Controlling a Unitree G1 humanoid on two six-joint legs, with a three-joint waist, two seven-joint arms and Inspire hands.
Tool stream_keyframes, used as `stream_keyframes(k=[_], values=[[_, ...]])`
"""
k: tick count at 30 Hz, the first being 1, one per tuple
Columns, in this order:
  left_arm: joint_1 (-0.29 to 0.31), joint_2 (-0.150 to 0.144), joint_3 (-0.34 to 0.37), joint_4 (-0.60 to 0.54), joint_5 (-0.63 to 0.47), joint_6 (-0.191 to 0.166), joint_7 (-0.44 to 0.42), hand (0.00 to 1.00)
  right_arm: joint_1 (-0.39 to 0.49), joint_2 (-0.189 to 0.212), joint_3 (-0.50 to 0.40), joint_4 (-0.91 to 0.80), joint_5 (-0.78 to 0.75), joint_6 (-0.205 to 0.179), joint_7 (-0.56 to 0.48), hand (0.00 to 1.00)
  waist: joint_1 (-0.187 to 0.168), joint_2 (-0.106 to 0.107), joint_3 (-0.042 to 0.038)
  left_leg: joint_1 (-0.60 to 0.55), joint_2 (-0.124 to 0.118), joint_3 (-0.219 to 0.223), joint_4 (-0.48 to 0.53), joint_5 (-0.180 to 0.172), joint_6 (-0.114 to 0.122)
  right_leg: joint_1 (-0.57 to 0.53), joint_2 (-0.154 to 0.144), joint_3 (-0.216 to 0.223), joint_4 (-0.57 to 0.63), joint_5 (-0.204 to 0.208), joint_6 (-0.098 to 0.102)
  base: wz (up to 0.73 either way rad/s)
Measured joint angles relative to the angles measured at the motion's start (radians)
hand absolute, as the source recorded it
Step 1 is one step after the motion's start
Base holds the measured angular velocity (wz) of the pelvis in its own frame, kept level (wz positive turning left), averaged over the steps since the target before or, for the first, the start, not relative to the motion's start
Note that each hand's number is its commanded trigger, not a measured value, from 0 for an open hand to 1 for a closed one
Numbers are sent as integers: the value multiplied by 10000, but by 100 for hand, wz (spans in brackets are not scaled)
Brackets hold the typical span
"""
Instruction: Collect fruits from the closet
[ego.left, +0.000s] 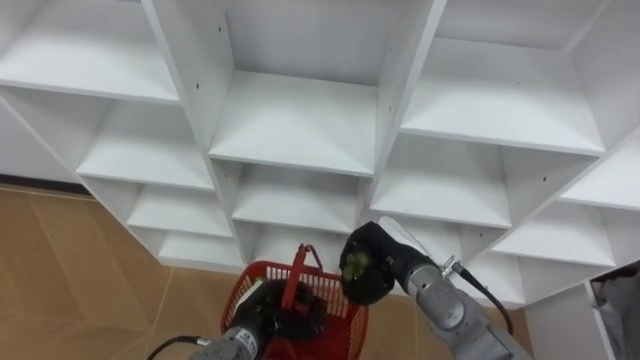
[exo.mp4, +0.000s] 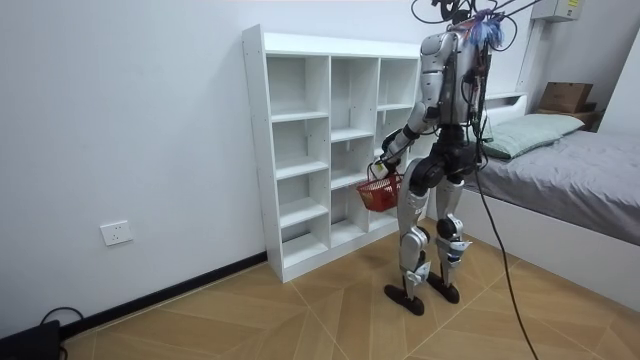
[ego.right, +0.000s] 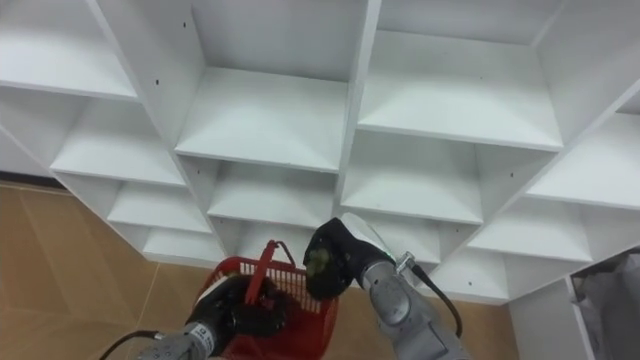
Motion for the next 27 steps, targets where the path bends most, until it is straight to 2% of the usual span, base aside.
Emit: stream_keyframes(k=[17,20,27], values=[[-3,-9,-262,0,-11,7,-16,100,-134,65,224,48,-344,126,-1,100,-15,-65,1,-96,-6,-4,121,-2,5,20,-47,-111,4,-1,2,1],[-2,-4,-344,0,-10,117,-16,100,-223,138,340,47,-390,322,27,100,5,-64,2,-112,-2,-17,132,-11,20,36,-51,-175,4,-2,4,6],[-4,-6,-341,30,-9,383,-135,100,-285,216,420,46,-389,519,78,100,30,-47,2,-186,4,-55,227,-45,61,21,-38,-238,18,-1,6,2]])
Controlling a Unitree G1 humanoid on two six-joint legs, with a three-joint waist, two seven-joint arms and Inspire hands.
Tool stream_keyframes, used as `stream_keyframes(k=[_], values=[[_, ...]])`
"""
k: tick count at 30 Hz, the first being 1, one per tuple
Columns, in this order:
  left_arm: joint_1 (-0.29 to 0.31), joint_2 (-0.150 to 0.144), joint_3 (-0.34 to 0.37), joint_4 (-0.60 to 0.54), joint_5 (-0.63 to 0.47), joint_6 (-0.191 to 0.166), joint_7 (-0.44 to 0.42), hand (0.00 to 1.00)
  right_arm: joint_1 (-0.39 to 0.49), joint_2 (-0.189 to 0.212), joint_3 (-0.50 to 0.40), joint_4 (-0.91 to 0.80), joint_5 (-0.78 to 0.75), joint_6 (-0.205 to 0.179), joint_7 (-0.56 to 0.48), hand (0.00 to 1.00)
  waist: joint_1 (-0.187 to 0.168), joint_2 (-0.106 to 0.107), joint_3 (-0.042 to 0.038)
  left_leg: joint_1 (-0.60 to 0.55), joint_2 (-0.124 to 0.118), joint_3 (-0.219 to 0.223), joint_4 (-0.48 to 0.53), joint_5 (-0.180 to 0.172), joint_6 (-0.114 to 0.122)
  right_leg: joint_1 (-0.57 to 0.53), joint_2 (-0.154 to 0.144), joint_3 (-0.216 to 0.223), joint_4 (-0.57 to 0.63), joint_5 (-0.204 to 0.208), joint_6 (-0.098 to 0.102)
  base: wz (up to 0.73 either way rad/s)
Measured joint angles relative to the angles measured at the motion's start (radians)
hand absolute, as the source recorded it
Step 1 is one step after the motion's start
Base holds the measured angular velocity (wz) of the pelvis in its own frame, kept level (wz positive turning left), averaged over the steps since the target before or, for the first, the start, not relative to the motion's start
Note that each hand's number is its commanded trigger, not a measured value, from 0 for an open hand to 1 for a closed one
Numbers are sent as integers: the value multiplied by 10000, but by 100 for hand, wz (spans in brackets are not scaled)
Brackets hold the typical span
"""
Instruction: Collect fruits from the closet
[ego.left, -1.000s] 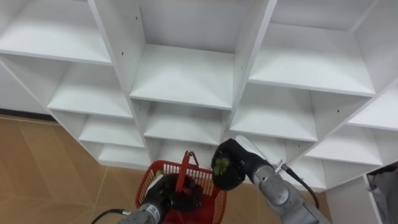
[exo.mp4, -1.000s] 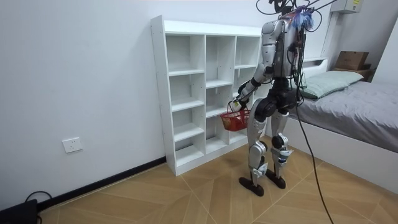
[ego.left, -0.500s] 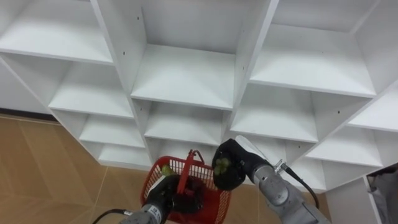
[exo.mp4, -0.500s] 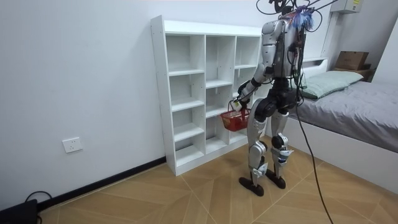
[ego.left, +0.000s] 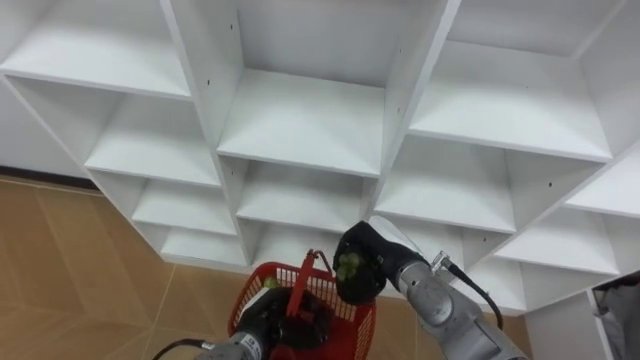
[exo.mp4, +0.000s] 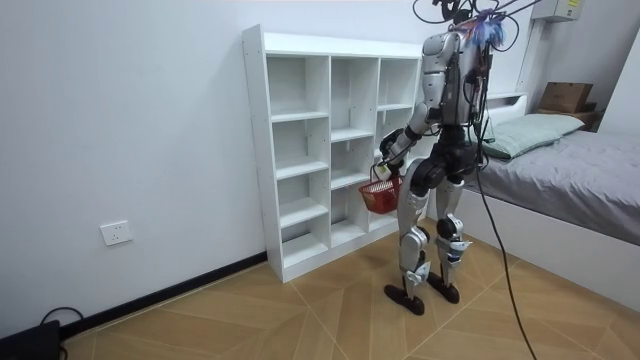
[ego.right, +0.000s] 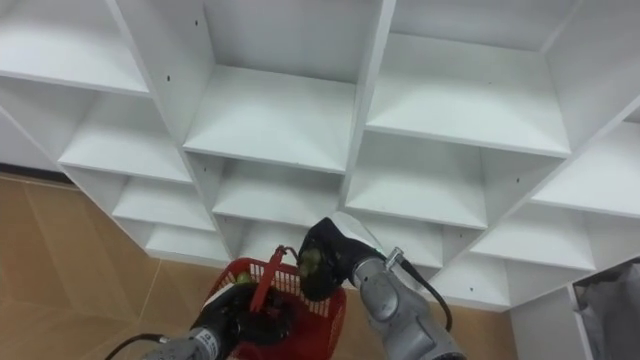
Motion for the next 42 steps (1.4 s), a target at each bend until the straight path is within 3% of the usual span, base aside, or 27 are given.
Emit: stream_keyframes(k=[8,16,17,20,21,42], values=[[-6,-55,-102,12,3,200,-156,100,-2,6,17,1,-33,10,176,100,6,267,-32,-135,7,-138,138,-44,22,-45,6,-99,78,-1,8,3],[-32,-130,-99,6,4,259,-247,100,-2,62,29,1,-76,224,175,100,8,309,-28,-272,-22,-171,265,-49,34,-123,-4,-149,134,-10,20,0],[-33,-128,-99,6,4,264,-247,100,-2,69,29,1,-76,224,175,93,9,310,-28,-283,-27,-172,278,-50,36,-131,-7,-148,136,-10,21,0],[-39,-130,-99,6,3,265,-255,100,-2,141,28,1,-76,224,175,3,8,310,-28,-289,-35,-171,304,-63,54,-129,-14,-147,137,-16,30,0],[-39,-130,-99,6,3,265,-256,100,-2,150,28,1,-76,224,175,0,8,309,-28,-291,-36,-171,307,-64,56,-129,-15,-147,137,-17,32,0],[-71,-84,-209,26,5,283,-346,100,-67,153,70,240,-121,223,169,0,-22,220,-29,-295,-58,-170,305,-73,71,-114,-89,-201,133,-40,67,0]])
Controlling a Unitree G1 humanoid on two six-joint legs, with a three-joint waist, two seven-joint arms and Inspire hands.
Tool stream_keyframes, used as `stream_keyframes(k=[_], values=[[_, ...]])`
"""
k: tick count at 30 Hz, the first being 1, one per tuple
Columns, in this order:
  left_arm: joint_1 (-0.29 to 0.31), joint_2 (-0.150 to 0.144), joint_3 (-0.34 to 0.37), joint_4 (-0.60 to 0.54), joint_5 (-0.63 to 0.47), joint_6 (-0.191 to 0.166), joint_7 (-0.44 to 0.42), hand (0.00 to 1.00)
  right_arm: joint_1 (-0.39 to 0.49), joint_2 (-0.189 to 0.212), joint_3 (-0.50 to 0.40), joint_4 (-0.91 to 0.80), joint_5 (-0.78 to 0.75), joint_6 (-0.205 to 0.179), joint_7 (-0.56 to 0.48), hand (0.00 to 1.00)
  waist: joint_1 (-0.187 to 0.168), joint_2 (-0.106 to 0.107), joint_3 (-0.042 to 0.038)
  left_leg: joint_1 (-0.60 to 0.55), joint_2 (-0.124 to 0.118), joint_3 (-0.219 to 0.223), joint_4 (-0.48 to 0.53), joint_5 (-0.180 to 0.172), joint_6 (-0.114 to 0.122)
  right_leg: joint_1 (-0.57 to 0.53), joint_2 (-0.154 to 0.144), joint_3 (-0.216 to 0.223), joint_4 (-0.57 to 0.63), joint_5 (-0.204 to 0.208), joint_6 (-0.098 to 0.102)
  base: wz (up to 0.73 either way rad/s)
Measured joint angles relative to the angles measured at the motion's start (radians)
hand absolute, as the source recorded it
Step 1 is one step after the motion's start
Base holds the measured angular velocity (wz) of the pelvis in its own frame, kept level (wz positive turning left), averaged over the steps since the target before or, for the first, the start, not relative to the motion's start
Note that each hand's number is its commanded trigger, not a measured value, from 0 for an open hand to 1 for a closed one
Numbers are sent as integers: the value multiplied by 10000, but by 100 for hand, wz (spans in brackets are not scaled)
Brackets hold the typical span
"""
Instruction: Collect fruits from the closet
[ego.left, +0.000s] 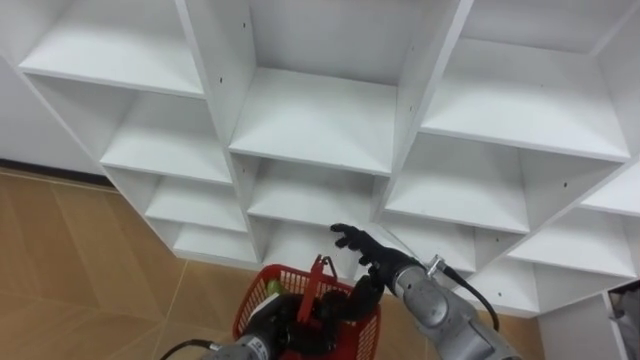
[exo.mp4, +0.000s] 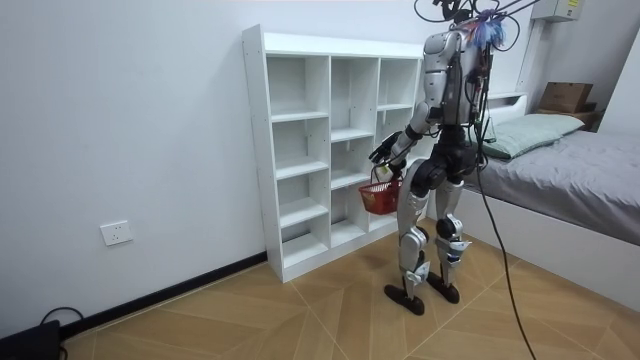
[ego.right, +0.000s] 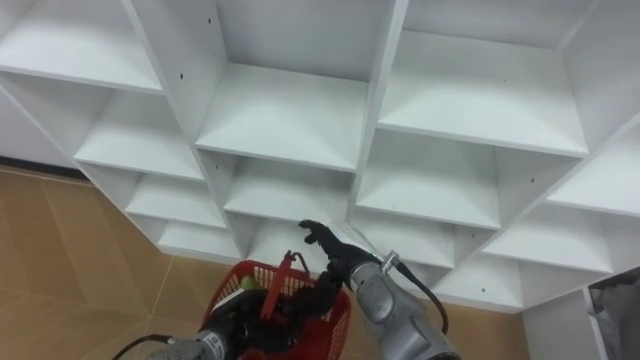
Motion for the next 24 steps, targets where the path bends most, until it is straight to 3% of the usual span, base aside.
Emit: stream_keyframes(k=[16,24], values=[[-14,-1,-4,-3,0,-1,2,100,0,0,0,-1,12,-2,0,0,-5,-5,2,5,2,1,0,-4,6,2,-9,2,-2,-2,3,0],[-63,45,25,-1,22,-24,120,100,-3,-35,-195,-47,106,-53,-4,0,-22,-175,10,140,-2,5,-42,-3,7,100,21,45,7,-7,11,0]])
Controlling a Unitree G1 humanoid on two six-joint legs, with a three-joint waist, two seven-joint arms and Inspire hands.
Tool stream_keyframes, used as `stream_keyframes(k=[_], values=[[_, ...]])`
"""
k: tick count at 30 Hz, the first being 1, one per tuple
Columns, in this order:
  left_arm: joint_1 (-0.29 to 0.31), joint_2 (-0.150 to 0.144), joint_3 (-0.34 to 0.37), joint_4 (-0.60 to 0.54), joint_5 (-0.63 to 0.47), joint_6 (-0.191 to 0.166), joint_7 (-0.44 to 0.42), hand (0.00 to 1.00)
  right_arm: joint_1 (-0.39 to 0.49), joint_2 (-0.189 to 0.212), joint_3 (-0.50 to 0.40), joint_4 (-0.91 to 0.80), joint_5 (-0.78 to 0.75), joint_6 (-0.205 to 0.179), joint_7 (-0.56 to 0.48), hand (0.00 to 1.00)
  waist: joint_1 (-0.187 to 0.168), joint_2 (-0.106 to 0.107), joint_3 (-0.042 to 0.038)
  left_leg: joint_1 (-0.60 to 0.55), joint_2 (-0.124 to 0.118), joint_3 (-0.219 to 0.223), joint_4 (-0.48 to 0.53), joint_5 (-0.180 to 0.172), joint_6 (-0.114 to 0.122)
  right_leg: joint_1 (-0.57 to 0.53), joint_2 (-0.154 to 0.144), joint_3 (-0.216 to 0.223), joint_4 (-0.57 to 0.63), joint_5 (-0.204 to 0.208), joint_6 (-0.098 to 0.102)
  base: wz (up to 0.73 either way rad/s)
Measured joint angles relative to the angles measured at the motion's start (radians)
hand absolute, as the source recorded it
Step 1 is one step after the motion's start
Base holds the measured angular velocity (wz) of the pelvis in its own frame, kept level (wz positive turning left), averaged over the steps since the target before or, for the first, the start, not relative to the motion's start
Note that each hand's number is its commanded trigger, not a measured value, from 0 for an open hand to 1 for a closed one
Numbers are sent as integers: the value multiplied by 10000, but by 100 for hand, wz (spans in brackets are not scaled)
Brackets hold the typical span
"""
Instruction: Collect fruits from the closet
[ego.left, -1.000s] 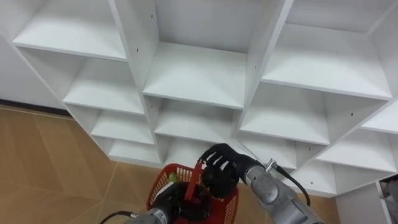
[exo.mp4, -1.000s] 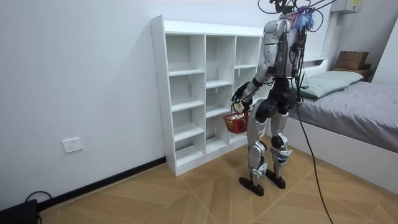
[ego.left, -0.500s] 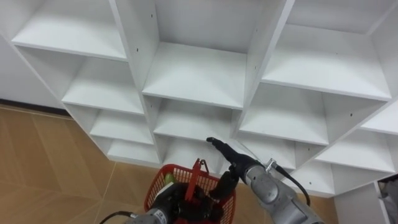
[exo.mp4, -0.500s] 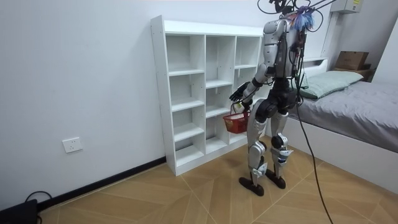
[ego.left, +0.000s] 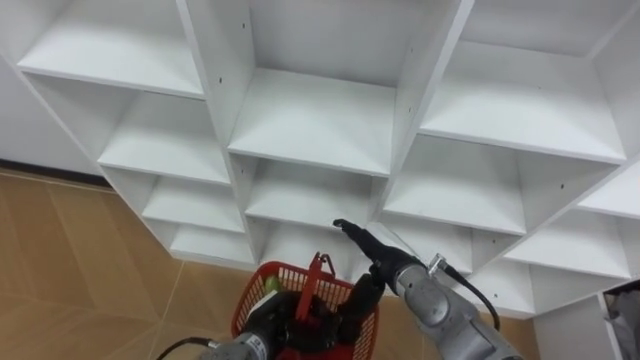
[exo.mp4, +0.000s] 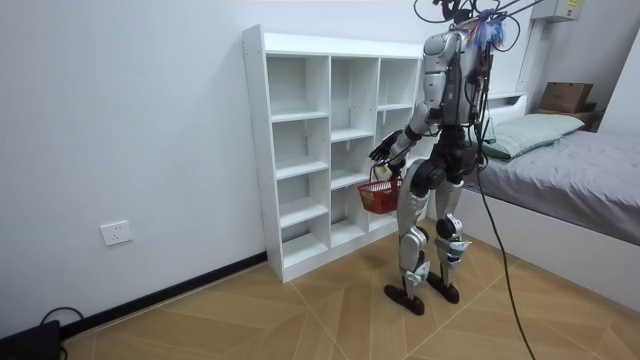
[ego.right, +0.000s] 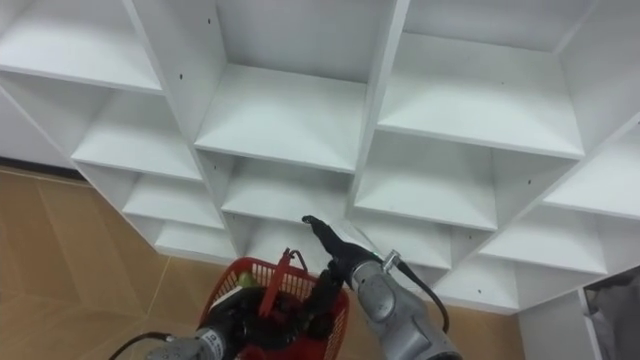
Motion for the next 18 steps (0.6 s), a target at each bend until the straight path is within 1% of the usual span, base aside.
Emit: stream_keyframes(k=[3,6,9,11,12,13,14,15,16,17,18], values=[[-2,20,39,-1,0,-3,41,100,1,-91,-125,-133,19,-45,0,0,-6,-5,-1,48,5,30,-27,-1,5,3,-28,95,0,-6,11,-5],[13,68,193,-11,-7,-3,77,100,156,-206,-523,-447,48,-259,-148,0,-53,7,4,179,6,32,-30,-24,26,147,-20,88,-33,-16,29,0],[13,146,618,-21,-13,-78,136,100,443,-227,-881,-816,112,-500,-426,0,-85,44,1,340,-1,11,-78,-51,29,291,-22,93,-63,-29,51,0],[52,201,1094,-22,-13,-153,201,100,722,-253,-1452,-1017,509,-741,-518,0,-83,84,-2,519,-13,22,-135,-69,33,480,-21,103,-150,-31,64,0],[92,237,1274,-41,-20,-272,272,100,853,-306,-1683,-1188,877,-830,-703,0,-77,121,-18,569,-13,35,-162,-74,31,512,-21,108,-157,-33,67,0],[115,266,1366,-41,-34,-311,332,100,917,-365,-1753,-1217,1146,-932,-789,0,-92,145,-23,616,-13,37,-183,-74,31,549,-21,114,-170,-33,67,-4],[180,263,1565,-41,-34,-367,456,100,1096,-433,-1915,-1203,1754,-1136,-898,0,-118,186,-22,757,-24,38,-235,-80,24,668,-20,137,-200,-41,80,-3],[231,273,1614,-41,-37,-404,512,100,1205,-447,-1960,-1203,2110,-1177,-964,0,-114,215,-40,840,-30,37,-274,-83,20,707,-20,155,-208,-49,91,-4],[336,331,1673,-41,-36,-484,652,100,1360,-478,-1964,-1188,2647,-1187,-1101,0,-156,288,-45,972,-39,33,-302,-101,7,829,-11,171,-297,-55,98,-4],[480,354,1846,-39,-15,-501,769,100,1453,-480,-2005,-1117,2948,-1205,-1152,0,-268,388,-114,997,-40,38,-301,-121,3,870,1,209,-342,-55,98,-4],[540,355,1961,-26,-16,-505,827,100,1453,-480,-2036,-1040,3106,-1234,-1190,0,-322,434,-129,1011,-40,46,-306,-122,3,873,2,228,-341,-55,98,-11]])
